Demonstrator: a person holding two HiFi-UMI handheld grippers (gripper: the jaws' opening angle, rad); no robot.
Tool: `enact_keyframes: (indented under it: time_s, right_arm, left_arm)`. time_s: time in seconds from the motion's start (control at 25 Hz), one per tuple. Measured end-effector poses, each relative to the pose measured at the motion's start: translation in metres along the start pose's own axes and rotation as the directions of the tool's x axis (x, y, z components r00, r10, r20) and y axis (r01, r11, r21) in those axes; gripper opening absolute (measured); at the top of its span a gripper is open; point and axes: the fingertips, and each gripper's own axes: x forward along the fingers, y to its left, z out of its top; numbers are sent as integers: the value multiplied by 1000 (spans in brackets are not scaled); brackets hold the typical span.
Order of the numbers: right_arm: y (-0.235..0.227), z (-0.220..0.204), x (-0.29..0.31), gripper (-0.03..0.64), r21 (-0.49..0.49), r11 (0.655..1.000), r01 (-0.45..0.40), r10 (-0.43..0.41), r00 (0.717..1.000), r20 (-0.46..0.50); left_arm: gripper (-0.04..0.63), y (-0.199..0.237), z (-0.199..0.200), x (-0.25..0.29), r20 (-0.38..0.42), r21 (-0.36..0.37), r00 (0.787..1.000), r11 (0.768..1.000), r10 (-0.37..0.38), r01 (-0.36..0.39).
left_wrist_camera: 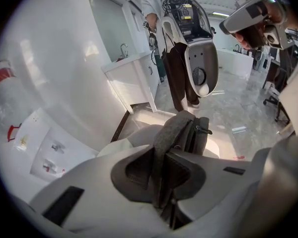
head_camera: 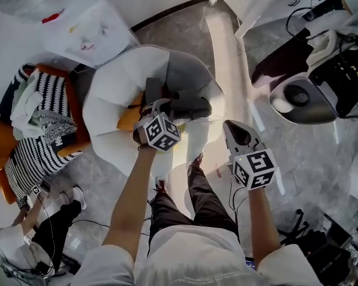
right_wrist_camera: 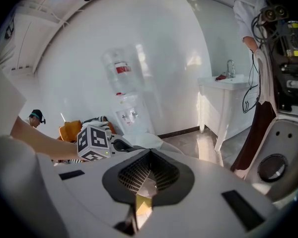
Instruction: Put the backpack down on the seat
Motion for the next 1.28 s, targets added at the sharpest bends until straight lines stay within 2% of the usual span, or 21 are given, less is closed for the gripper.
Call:
enact_keyframes:
  time_s: [0.36, 0.48, 0.6, 0.8, 0.96, 1.28]
  right_arm:
    - [0, -3, 32, 2, -3, 1000, -31, 31, 999, -13]
    - [5, -3, 49, 2, -15, 999, -38, 38, 999, -10]
    - [9, 1, 64, 2, 21, 999, -40, 39, 999, 16]
    - [20, 12, 92, 2, 81, 995, -61, 57, 997, 58]
    - [21, 20, 110, 2, 106, 991, -76, 70, 995, 67]
    - [5, 8, 124, 2, 101, 993, -55, 54, 998, 19]
  left_arm:
    - [41, 32, -11, 21, -19, -68, 999, 996, 50, -51]
    - [41, 42, -13, 24, 1, -112, 998, 992, 66, -65]
    - [41, 48, -17, 27, 13, -160, 997, 985, 75, -71]
    - [40, 55, -27, 32, 31, -244, 996, 967, 80, -70]
    - [41, 68, -33, 37, 49, -336, 995, 939, 91, -69]
    - [41, 88, -36, 58, 62, -351, 991, 932, 119, -89]
